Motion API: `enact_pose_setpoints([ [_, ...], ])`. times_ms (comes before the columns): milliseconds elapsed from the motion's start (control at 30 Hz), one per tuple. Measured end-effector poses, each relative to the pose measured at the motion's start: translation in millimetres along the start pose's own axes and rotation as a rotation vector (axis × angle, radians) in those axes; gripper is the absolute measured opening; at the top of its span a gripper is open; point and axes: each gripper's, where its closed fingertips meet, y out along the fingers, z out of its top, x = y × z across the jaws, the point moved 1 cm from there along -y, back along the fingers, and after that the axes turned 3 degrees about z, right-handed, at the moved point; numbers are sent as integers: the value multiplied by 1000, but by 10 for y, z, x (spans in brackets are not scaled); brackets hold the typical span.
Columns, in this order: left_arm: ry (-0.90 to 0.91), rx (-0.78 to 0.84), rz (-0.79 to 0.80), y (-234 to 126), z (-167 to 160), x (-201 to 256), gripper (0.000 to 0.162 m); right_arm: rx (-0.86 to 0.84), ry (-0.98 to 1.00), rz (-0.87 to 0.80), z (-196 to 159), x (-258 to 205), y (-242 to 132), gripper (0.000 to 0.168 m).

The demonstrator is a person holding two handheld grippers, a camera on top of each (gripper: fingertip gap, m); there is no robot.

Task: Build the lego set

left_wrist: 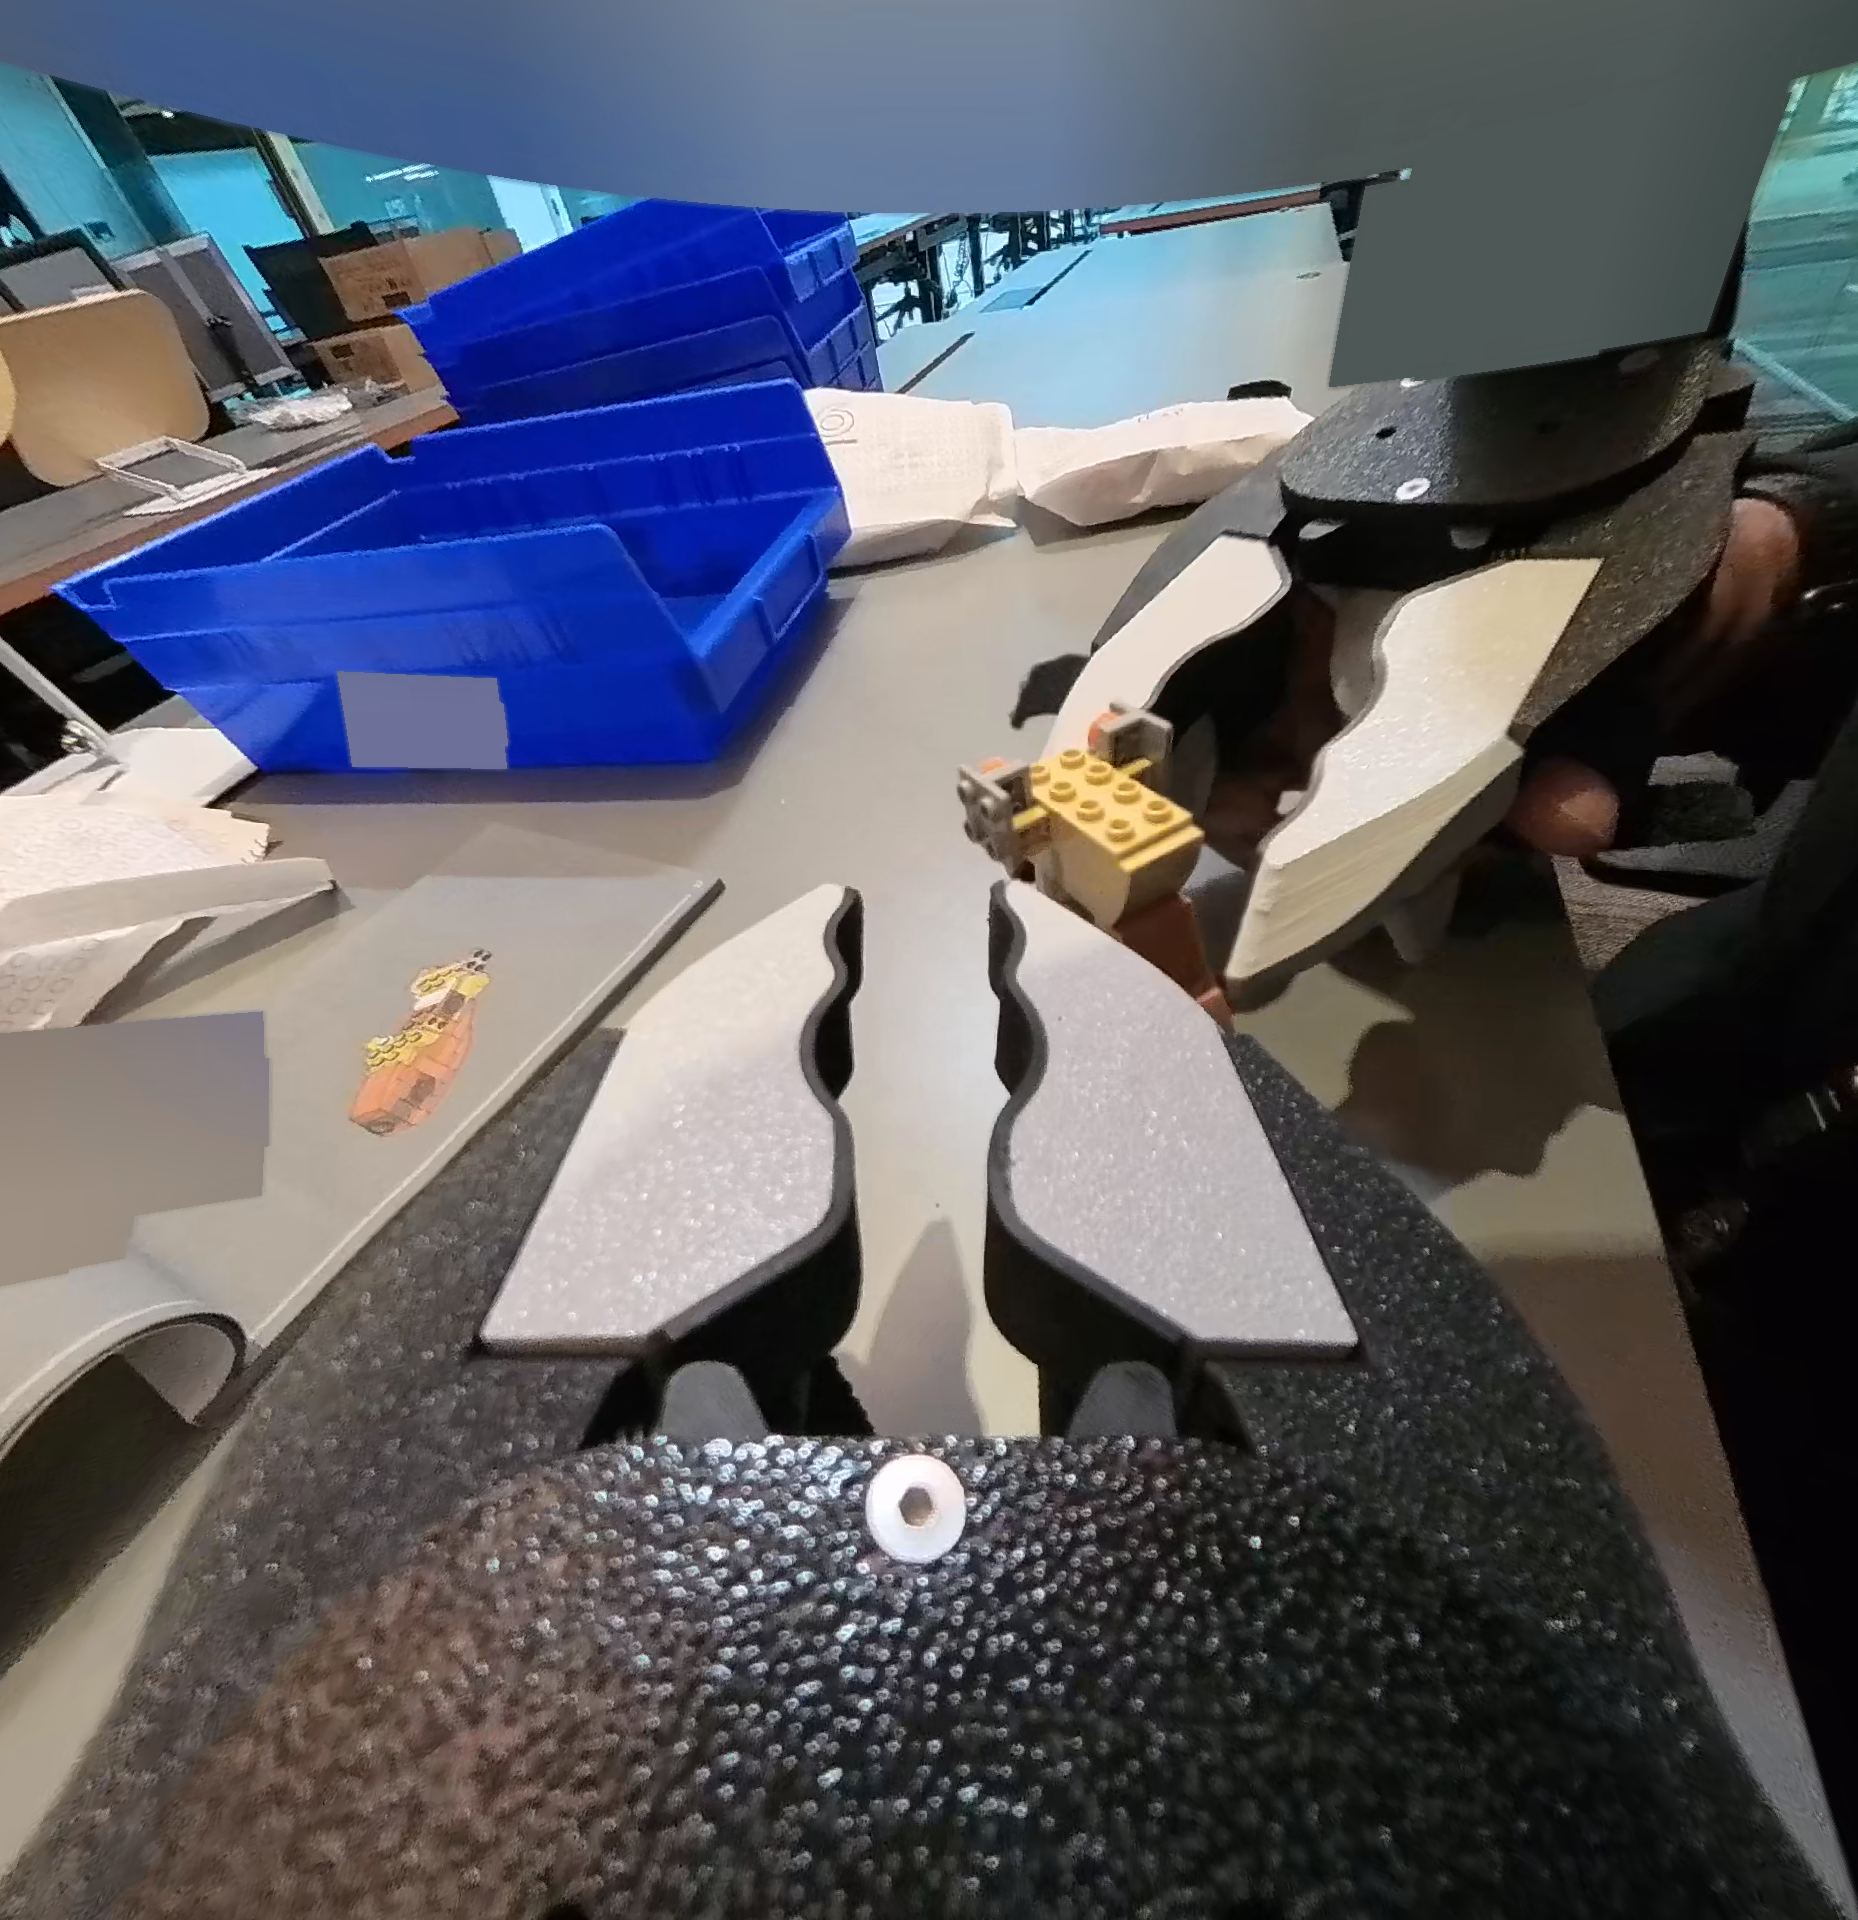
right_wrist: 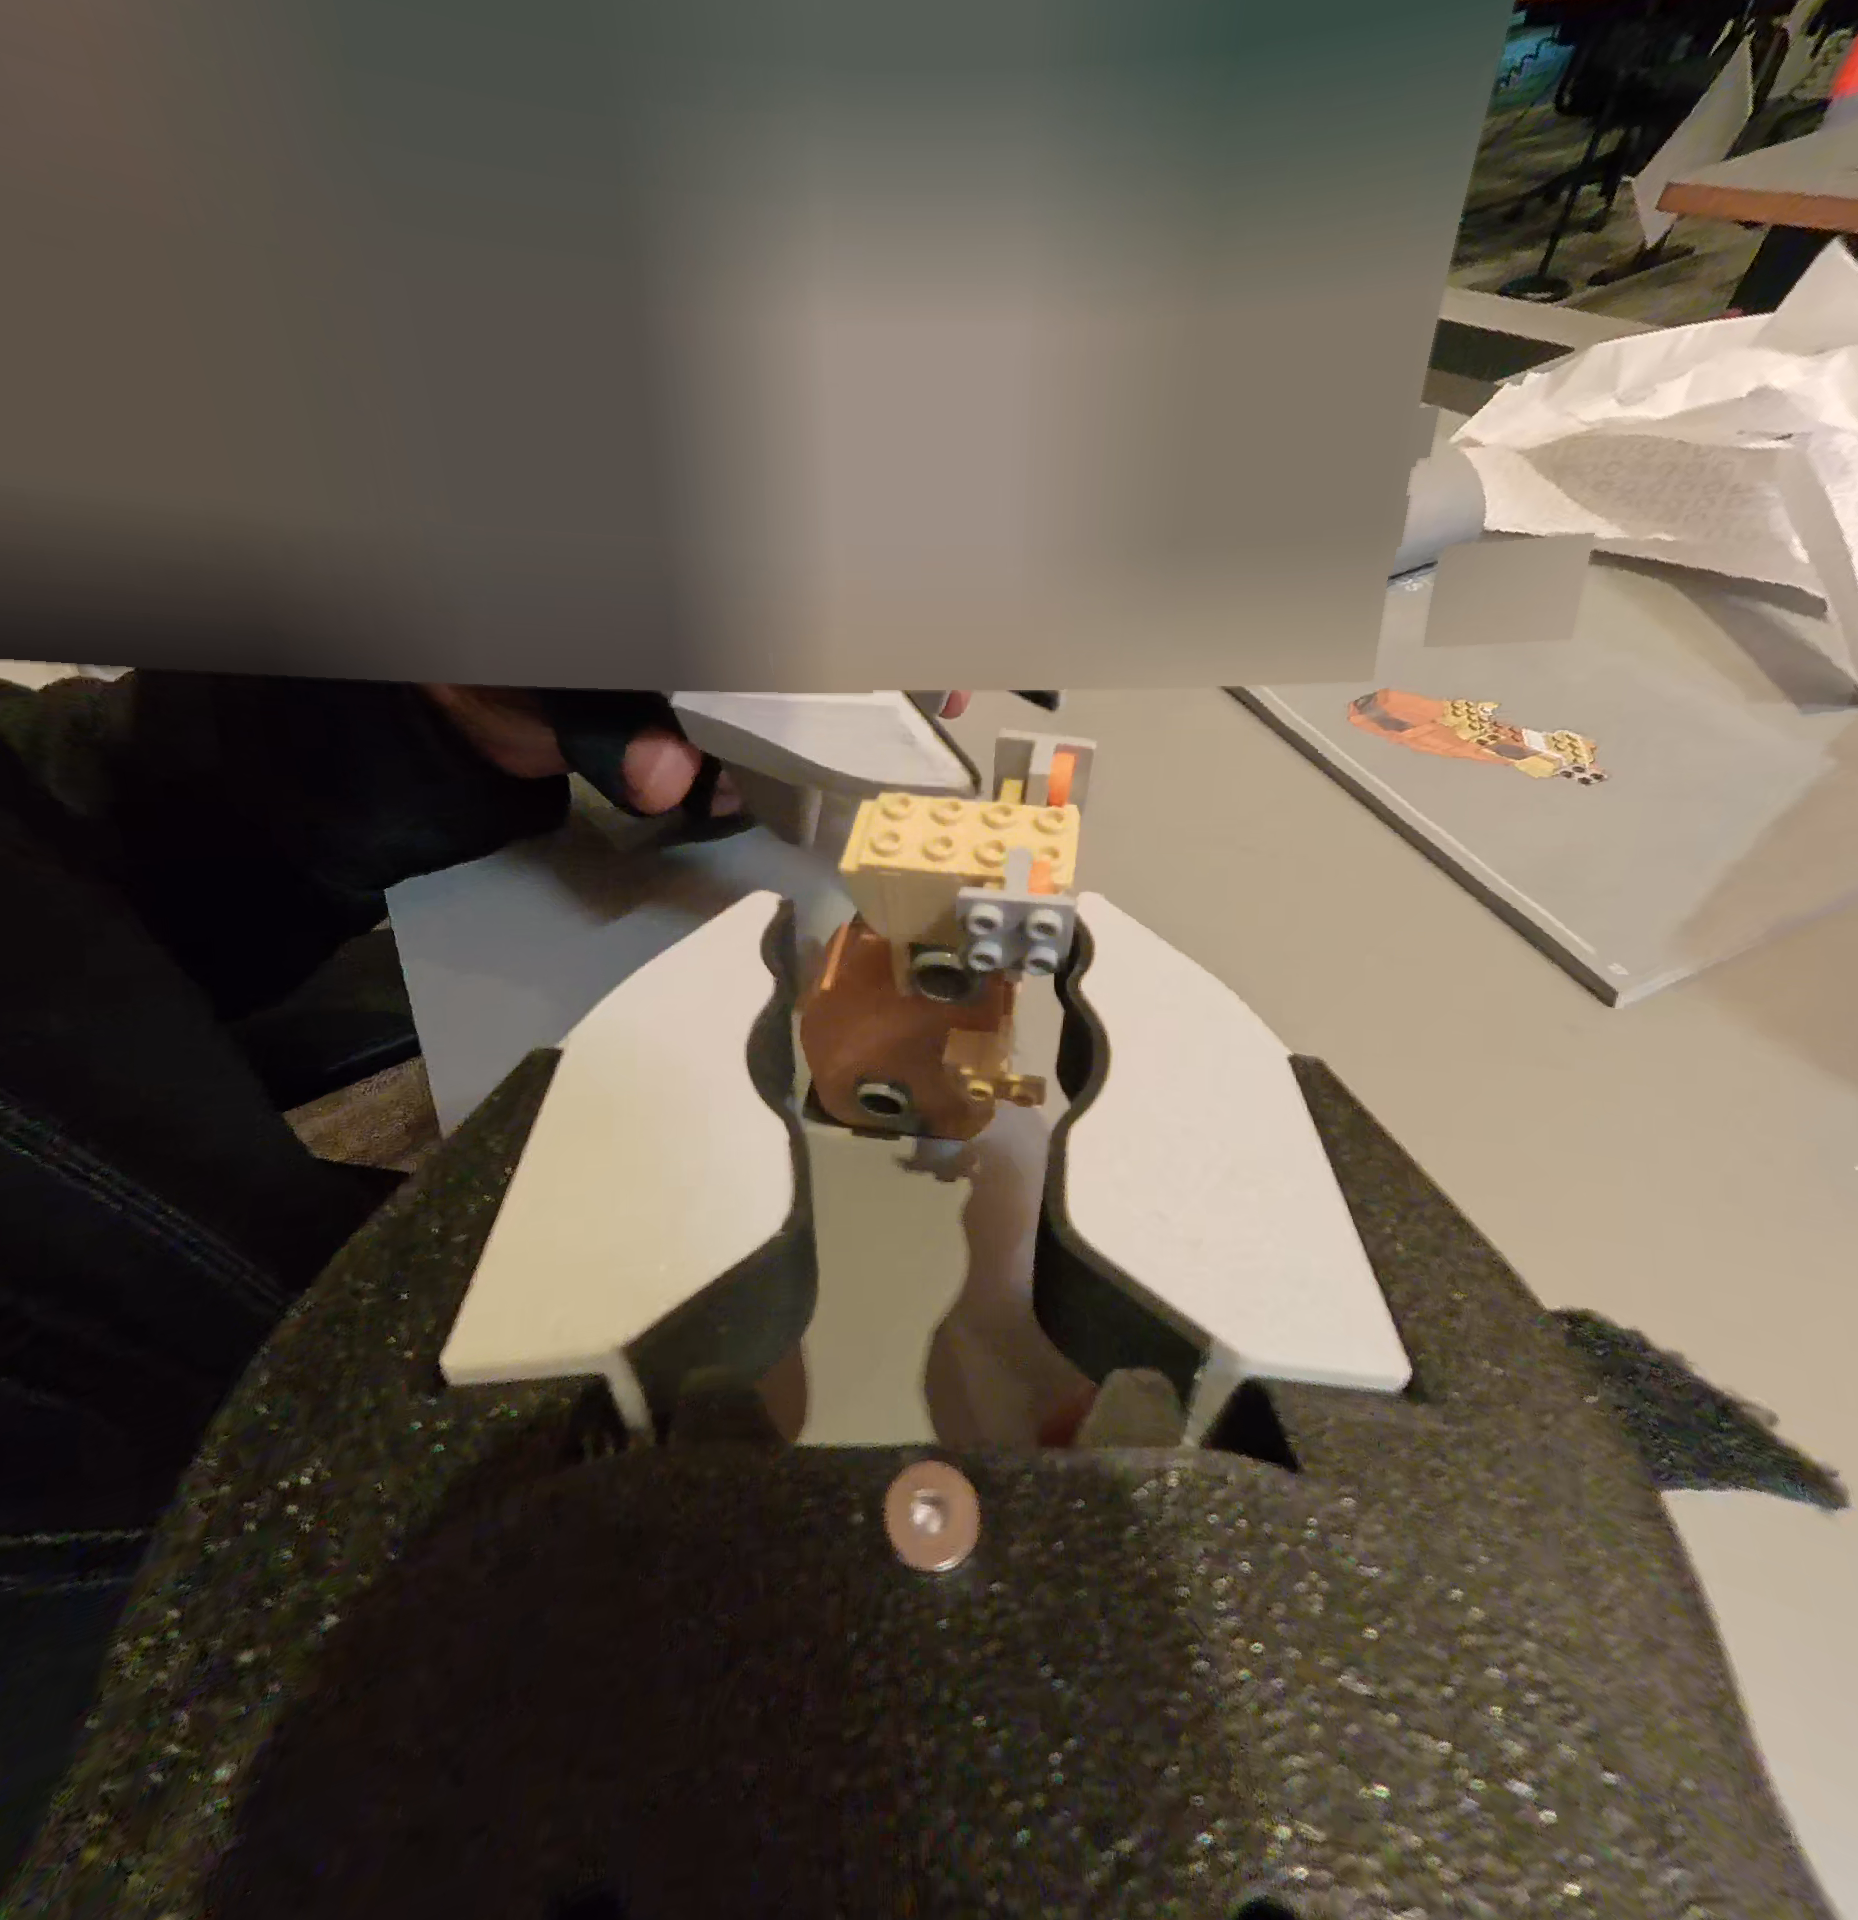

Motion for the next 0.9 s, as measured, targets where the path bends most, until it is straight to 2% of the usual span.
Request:
enact_pose_setpoints([
  [900, -50, 44, -33, 64, 77, 91, 23, 28, -136, 35, 44, -36, -42, 48],
])
